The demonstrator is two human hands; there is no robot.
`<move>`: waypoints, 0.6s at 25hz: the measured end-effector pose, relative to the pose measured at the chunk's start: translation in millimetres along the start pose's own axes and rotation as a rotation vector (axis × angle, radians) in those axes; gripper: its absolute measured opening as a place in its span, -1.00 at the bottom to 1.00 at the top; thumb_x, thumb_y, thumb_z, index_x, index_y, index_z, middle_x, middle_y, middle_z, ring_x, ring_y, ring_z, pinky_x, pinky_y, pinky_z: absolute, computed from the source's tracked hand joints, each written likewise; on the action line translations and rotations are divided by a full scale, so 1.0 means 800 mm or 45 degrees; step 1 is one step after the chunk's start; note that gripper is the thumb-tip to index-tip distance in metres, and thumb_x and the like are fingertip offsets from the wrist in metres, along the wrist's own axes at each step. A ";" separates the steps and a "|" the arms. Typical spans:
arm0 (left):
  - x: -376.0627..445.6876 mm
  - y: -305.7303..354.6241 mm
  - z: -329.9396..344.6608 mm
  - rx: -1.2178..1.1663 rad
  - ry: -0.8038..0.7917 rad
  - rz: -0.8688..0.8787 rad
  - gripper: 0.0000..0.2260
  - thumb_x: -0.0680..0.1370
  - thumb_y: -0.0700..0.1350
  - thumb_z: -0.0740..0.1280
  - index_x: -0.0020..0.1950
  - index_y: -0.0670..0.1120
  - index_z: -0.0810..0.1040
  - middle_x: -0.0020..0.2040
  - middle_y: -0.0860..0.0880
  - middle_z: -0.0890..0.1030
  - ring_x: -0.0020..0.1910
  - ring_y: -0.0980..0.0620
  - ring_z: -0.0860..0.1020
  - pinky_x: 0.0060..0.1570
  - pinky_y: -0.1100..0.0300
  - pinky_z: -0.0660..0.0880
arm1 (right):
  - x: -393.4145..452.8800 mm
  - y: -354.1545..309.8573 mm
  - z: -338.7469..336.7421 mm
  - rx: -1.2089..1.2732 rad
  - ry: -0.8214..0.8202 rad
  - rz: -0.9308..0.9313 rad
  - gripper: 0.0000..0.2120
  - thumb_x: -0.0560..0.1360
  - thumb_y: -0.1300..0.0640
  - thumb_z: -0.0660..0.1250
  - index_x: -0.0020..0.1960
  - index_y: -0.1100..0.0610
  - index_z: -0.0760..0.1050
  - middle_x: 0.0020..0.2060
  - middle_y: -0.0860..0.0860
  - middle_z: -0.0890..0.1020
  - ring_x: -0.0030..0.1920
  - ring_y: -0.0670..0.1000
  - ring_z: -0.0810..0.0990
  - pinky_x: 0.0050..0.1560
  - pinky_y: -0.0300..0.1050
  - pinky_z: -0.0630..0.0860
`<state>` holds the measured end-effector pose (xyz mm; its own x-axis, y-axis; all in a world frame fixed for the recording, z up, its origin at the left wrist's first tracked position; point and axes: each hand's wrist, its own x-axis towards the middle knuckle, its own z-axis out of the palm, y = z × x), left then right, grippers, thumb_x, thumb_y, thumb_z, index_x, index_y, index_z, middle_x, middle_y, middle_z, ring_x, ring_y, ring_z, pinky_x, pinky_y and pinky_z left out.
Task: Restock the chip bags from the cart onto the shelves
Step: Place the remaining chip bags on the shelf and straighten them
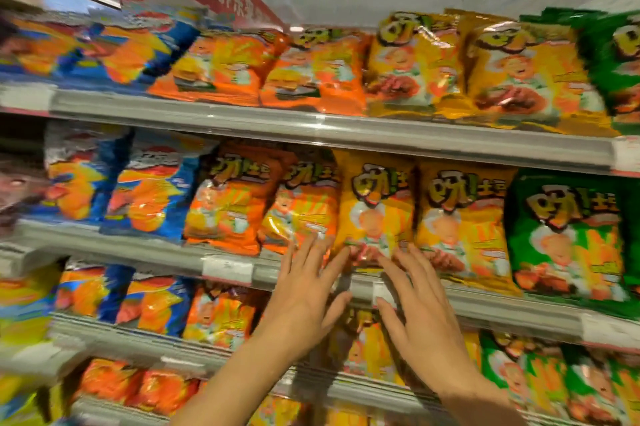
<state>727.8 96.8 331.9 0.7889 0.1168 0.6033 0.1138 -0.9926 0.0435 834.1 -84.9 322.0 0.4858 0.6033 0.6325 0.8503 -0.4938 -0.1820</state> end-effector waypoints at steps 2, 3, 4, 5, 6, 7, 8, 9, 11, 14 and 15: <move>-0.011 -0.059 -0.013 0.000 0.010 -0.048 -0.48 0.60 0.08 0.32 0.52 -0.10 0.42 0.49 -0.19 0.41 0.52 -0.28 0.32 0.40 -0.30 0.33 | 0.027 -0.050 0.021 0.009 -0.004 -0.077 -0.48 0.60 0.03 0.33 0.53 0.00 0.31 0.54 -0.06 0.28 0.60 0.01 0.09 0.55 -0.05 0.05; -0.015 -0.082 -0.017 -0.020 -0.024 -0.047 -0.47 0.60 0.08 0.32 0.52 -0.12 0.41 0.50 -0.20 0.39 0.53 -0.28 0.29 0.41 -0.29 0.33 | 0.044 -0.073 0.029 0.014 0.002 -0.111 -0.50 0.60 0.05 0.33 0.51 0.04 0.35 0.52 -0.02 0.32 0.59 0.04 0.16 0.55 -0.03 0.09; -0.015 -0.100 -0.018 -0.032 -0.063 -0.027 -0.46 0.61 0.09 0.30 0.53 -0.12 0.39 0.53 -0.20 0.36 0.56 -0.27 0.23 0.44 -0.27 0.30 | 0.064 -0.091 0.036 0.020 0.028 -0.144 -0.53 0.60 0.07 0.33 0.49 0.08 0.39 0.50 0.03 0.37 0.56 0.08 0.23 0.54 -0.01 0.15; -0.011 -0.117 -0.018 -0.031 -0.092 -0.008 -0.46 0.63 0.11 0.26 0.55 -0.11 0.36 0.56 -0.20 0.30 0.59 -0.25 0.16 0.48 -0.25 0.23 | 0.088 -0.108 0.042 0.013 0.062 -0.162 -0.56 0.60 0.09 0.32 0.46 0.12 0.42 0.47 0.08 0.40 0.53 0.12 0.28 0.53 0.02 0.21; -0.004 -0.127 -0.018 -0.028 -0.114 -0.008 -0.45 0.64 0.14 0.22 0.58 -0.07 0.31 0.60 -0.18 0.22 0.62 -0.22 0.06 0.53 -0.21 0.13 | 0.112 -0.118 0.045 -0.023 0.086 -0.155 -0.56 0.60 0.10 0.30 0.46 0.13 0.43 0.46 0.11 0.42 0.51 0.16 0.31 0.52 0.06 0.23; 0.009 -0.134 -0.019 -0.021 -0.129 -0.025 -0.44 0.65 0.17 0.17 0.61 -0.02 0.24 0.64 -0.15 0.11 0.63 -0.20 -0.02 0.56 -0.17 0.03 | 0.137 -0.123 0.044 -0.123 0.102 -0.118 -0.56 0.60 0.10 0.29 0.47 0.12 0.41 0.45 0.12 0.43 0.49 0.20 0.33 0.50 0.13 0.24; 0.023 -0.139 -0.019 -0.008 -0.135 -0.042 -0.43 0.66 0.20 0.12 0.63 0.03 0.18 0.66 -0.13 0.02 0.64 -0.19 -0.08 0.57 -0.15 -0.05 | 0.160 -0.123 0.042 -0.295 0.104 -0.059 -0.54 0.59 0.06 0.28 0.48 0.07 0.39 0.44 0.11 0.45 0.47 0.23 0.33 0.47 0.21 0.25; 0.035 -0.140 -0.019 0.008 -0.149 -0.056 -0.43 0.66 0.22 0.08 0.64 0.08 0.11 0.67 -0.11 -0.08 0.63 -0.19 -0.10 0.57 -0.15 -0.11 | 0.180 -0.118 0.038 -0.491 0.074 0.018 -0.52 0.58 -0.01 0.26 0.49 0.00 0.37 0.43 0.08 0.46 0.45 0.25 0.34 0.43 0.27 0.23; 0.048 -0.138 -0.015 0.028 -0.200 -0.082 -0.41 0.66 0.27 0.00 0.65 0.12 0.01 0.66 -0.12 -0.22 0.62 -0.21 -0.03 0.56 -0.21 -0.17 | 0.204 -0.097 0.034 -0.743 -0.077 0.197 -0.47 0.58 -0.20 0.17 0.52 -0.12 0.29 0.49 0.03 0.40 0.48 0.26 0.28 0.46 0.35 0.14; 0.042 -0.125 -0.003 0.097 -0.231 -0.104 -0.34 0.61 0.38 -0.10 0.65 0.13 -0.07 0.63 -0.17 -0.34 0.57 -0.26 0.12 0.53 -0.29 -0.19 | 0.217 -0.065 0.037 -0.810 -0.259 0.331 -0.34 0.56 -0.42 -0.10 0.60 -0.21 0.04 0.61 -0.03 0.17 0.61 0.20 0.04 0.53 0.37 -0.10; 0.040 -0.123 0.001 0.109 -0.226 -0.105 -0.33 0.60 0.40 -0.12 0.65 0.14 -0.09 0.62 -0.18 -0.34 0.56 -0.27 0.13 0.52 -0.29 -0.20 | 0.221 -0.061 0.041 -0.814 -0.292 0.357 -0.30 0.53 -0.46 -0.18 0.60 -0.22 0.00 0.60 -0.02 0.18 0.61 0.20 0.04 0.52 0.37 -0.12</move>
<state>742.3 197.8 346.6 0.8679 0.2090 0.4506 0.2269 -0.9738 0.0146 885.4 66.2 418.1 0.7575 0.4820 0.4404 0.4377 -0.8754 0.2053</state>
